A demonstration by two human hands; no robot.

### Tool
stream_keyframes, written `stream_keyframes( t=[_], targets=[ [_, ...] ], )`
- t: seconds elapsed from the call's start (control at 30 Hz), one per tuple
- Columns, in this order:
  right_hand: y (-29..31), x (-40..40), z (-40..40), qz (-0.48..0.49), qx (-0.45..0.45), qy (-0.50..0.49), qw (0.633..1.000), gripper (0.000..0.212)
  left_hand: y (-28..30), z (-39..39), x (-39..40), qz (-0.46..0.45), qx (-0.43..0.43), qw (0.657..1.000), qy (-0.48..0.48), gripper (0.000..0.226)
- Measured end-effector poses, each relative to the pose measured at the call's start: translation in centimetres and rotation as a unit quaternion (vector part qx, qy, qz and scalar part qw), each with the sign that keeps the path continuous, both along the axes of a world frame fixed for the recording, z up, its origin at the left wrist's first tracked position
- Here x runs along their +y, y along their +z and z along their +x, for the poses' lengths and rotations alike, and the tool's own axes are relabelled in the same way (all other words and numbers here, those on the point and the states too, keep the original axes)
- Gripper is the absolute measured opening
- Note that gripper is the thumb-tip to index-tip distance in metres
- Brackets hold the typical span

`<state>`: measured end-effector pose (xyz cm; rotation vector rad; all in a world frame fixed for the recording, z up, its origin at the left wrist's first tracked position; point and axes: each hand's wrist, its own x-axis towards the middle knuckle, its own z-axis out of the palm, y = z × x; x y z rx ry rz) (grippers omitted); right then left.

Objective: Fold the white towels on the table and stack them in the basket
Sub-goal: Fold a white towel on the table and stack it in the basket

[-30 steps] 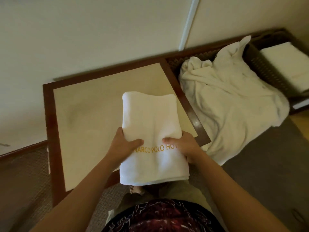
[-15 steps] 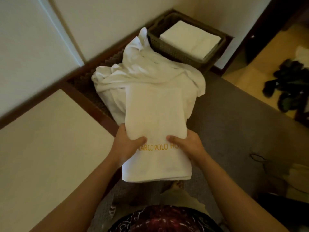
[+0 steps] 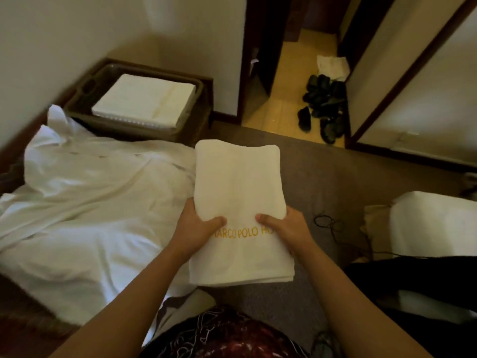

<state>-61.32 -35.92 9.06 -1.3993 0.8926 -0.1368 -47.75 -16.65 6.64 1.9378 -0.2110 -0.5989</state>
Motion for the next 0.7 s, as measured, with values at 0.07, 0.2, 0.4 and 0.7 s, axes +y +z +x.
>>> stream_keyframes(
  t=[0.07, 0.2, 0.4, 0.7],
  targets=[
    [-0.2, -2.7, 0.3, -0.007, -0.001, -0.030, 1.000, 0.029, 0.0, 1.3, -3.6, -0.012, -0.001, 0.999, -0.039, 0.066],
    [-0.6, -7.3, 3.4, -0.010, 0.002, -0.063, 0.998, 0.029, -1.3, 5.5, -9.0, -0.020, 0.013, 0.998, -0.063, 0.072],
    [-1.2, -14.2, 12.6, -0.018, 0.010, -0.057, 0.998, 0.029, -3.0, 14.1, -15.8, -0.026, 0.017, 0.998, -0.052, 0.074],
    [1.2, -20.5, 35.3, -0.026, 0.009, 0.100, 0.995, 0.029, 0.3, 32.1, -18.8, -0.052, 0.008, 0.997, 0.063, 0.060]
  ],
)
